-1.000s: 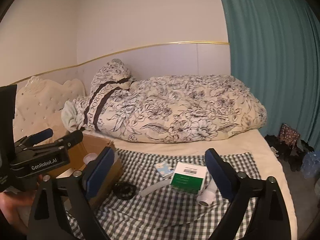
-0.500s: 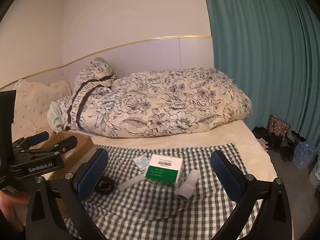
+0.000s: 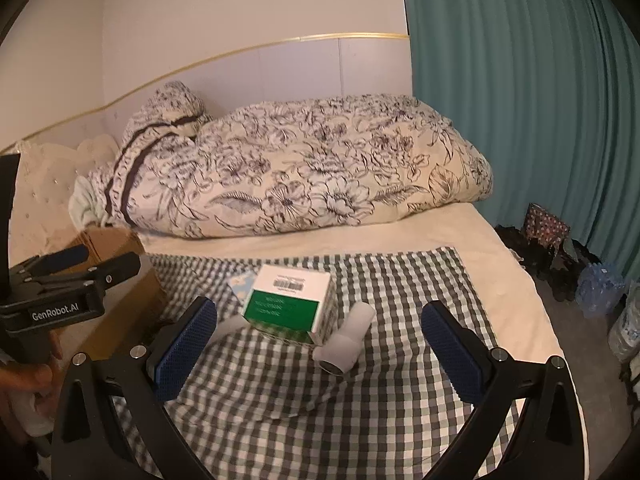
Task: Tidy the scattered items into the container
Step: 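Move both tools back toward the medicine box and white items on the blanket, then grasp the white rounded bottle with the right tool while the left tool grasps the white plastic strip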
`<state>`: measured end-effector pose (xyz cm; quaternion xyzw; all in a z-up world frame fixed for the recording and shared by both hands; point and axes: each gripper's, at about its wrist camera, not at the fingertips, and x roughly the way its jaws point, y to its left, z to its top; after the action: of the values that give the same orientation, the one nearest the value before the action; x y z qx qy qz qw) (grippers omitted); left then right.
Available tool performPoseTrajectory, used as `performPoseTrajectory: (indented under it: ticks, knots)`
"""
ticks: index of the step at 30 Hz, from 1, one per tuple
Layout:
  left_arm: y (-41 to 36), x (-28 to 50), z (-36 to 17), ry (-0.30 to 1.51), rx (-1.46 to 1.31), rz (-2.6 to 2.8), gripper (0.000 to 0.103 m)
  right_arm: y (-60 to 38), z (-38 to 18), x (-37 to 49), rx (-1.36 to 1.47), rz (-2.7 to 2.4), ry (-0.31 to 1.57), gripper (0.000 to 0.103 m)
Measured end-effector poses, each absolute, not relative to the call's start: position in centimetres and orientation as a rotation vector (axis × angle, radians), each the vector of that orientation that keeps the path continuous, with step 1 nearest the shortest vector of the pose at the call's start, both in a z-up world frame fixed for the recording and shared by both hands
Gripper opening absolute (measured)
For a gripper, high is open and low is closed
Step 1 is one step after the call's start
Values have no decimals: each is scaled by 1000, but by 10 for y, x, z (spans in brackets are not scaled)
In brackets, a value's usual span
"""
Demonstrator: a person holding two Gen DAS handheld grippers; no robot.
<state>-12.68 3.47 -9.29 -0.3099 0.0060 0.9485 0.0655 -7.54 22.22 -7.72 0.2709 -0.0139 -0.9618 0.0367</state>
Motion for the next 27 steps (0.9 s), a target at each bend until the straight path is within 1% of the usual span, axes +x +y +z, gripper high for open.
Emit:
performPoseTrajectory:
  ticks: [6,10,12,14,20,25,27]
  knots:
    - [41,-142,-121,38,-991,2820,103,225,-104,-91,912,-2958,-4,103]
    - [35,-154,-138,10,-1034,2808,102,224,-123,-103,968,-2934,33,103]
    - [34,-159,-144,1,-1050,2805,97,223,-133,-109,994,-2923,53,103]
    - [35,-163,-149,-4,-1062,2798,94,222,-143,-115,1023,-2918,68,103]
    - [52,-176,-166,38,-1074,2749,90,222,-168,-130,1118,-2907,101,102]
    - [62,-190,-186,100,-1119,2722,84,226,-184,-143,1187,-2881,72,90]
    - [62,-196,-193,94,-1136,2714,81,224,-189,-148,1210,-2863,67,80]
